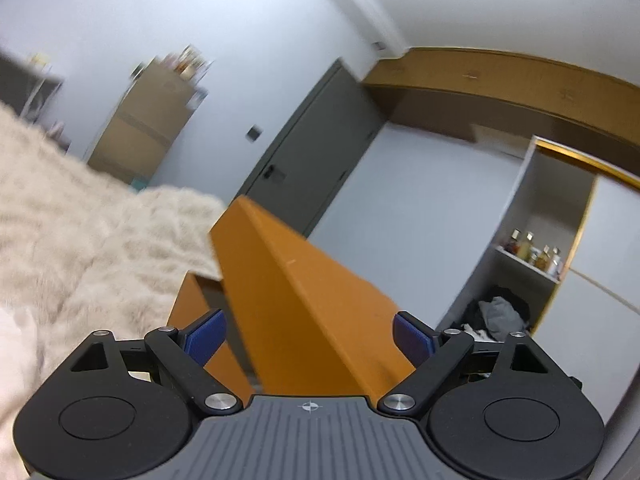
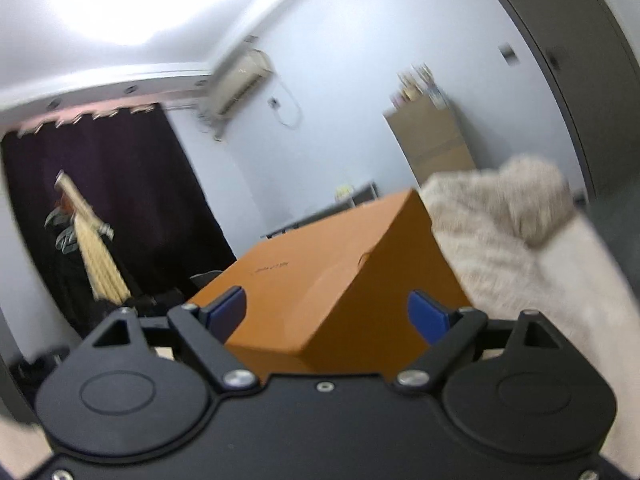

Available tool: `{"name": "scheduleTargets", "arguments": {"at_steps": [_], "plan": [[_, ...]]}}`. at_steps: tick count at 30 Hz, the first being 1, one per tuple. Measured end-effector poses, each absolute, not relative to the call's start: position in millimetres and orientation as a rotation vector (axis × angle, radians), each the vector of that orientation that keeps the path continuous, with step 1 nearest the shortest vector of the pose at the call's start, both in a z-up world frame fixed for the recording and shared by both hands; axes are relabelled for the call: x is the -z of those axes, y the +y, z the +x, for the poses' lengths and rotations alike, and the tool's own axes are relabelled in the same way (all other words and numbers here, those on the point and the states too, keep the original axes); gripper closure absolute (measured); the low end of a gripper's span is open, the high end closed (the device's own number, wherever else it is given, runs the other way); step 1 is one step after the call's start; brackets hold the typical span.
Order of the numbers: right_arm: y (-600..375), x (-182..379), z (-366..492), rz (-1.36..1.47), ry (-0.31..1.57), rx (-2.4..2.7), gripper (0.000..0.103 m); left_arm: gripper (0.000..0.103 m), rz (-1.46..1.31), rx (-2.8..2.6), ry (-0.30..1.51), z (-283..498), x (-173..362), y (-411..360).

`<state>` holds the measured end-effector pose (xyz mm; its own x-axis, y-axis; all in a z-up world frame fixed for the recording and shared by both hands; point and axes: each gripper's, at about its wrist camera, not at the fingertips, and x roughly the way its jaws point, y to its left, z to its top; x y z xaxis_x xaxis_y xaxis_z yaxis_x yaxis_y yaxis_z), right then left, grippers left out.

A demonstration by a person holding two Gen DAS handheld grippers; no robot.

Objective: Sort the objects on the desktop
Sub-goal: 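Lower the lid onto the tall box and press it down with both tools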

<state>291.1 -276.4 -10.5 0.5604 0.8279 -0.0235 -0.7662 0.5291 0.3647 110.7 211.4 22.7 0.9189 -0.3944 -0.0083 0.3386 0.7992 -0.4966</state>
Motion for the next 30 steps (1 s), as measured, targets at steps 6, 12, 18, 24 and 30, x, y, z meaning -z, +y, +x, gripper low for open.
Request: {"name": "scheduleTargets", "arguments": {"at_steps": [6, 12, 18, 24, 30], "plan": [[-263.2, 22.0, 292.1, 0.246, 0.161, -1.010, 0.000, 0.000, -0.552, 0.332, 0.120, 108.2, -11.6, 207.4], [-241.8, 25.8, 294.8, 0.146, 0.230, -1.039, 0.026, 0.000, -0.588, 0.338, 0.114, 116.6, 6.9, 200.7], [-236.7, 23.8, 287.7, 0.137, 0.241, -1.053, 0.041, 0.000, -0.615, 0.342, 0.123, 117.7, 8.5, 203.7], [-248.5, 13.3, 285.7, 0.265, 0.190, -1.116, 0.047, 0.001, -0.631, 0.341, 0.119, 118.3, 13.8, 203.7], [-250.5, 10.9, 286.7, 0.287, 0.179, -1.103, 0.044, 0.001, -0.627, 0.337, 0.127, 119.0, 15.8, 202.3]]}}
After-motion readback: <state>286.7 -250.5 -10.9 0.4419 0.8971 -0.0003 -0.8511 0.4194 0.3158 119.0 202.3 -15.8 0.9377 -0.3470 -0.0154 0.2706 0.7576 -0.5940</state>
